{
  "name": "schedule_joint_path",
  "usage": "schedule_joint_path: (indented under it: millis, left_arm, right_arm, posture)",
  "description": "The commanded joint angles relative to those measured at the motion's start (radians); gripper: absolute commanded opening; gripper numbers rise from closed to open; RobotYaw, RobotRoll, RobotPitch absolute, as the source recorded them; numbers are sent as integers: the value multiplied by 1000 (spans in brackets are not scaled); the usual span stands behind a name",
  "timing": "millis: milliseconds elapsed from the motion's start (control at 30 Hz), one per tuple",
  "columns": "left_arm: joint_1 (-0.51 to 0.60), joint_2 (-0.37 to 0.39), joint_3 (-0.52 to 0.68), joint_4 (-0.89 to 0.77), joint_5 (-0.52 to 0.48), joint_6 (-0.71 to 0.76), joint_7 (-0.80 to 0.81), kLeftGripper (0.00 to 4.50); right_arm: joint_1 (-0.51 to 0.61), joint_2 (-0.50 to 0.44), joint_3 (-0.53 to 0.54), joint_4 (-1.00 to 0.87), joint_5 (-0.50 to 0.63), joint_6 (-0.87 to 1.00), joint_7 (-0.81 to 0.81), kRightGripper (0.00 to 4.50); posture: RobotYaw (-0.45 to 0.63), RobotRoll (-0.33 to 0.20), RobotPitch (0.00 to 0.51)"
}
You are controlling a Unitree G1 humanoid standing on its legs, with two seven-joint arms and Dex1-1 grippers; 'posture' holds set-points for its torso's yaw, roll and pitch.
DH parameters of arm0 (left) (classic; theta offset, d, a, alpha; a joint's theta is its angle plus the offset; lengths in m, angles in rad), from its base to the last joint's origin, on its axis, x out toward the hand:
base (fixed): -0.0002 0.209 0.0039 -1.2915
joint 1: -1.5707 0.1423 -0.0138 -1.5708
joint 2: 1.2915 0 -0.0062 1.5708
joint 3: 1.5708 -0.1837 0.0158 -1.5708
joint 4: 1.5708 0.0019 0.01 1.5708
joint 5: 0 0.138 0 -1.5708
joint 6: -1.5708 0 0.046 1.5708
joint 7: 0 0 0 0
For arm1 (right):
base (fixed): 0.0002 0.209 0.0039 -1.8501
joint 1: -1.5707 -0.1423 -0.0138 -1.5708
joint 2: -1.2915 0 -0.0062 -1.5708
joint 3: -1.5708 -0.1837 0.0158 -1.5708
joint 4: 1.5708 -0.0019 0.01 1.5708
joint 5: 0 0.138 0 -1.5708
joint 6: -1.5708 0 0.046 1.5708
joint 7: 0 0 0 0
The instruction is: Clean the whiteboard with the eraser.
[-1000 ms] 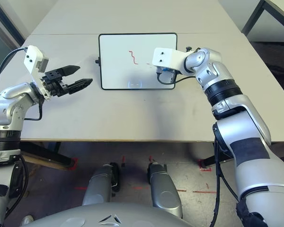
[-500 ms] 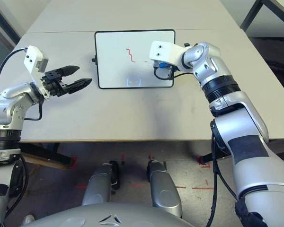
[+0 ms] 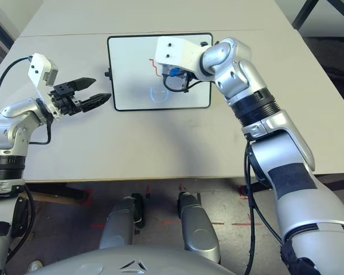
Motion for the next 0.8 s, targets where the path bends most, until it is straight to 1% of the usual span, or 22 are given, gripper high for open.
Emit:
schedule_joint_path:
  millis: [33,167,367,800]
  left_arm:
    - [3,7,-4,0,13,-7,-8,4500]
    - [7,4,-3,-4,12,-9,-5,4500]
    - [7,1,-3,-2,12,-12,-3,4500]
    - [17,6,6,-11,9,-13,3,4500]
  right_arm:
    - [-7,6,25,-22,-16,14,-4,218]
    - [4,14,39,-14,-33,13,-24,218]
    - [1,19,48,53,-56,-24,-70,218]
    - [-2,57,55,161,-53,-63,-103,218]
  posture:
    - [-151,0,178]
    - [-151,0,178]
    - [-150,0,178]
    - [-133,0,180]
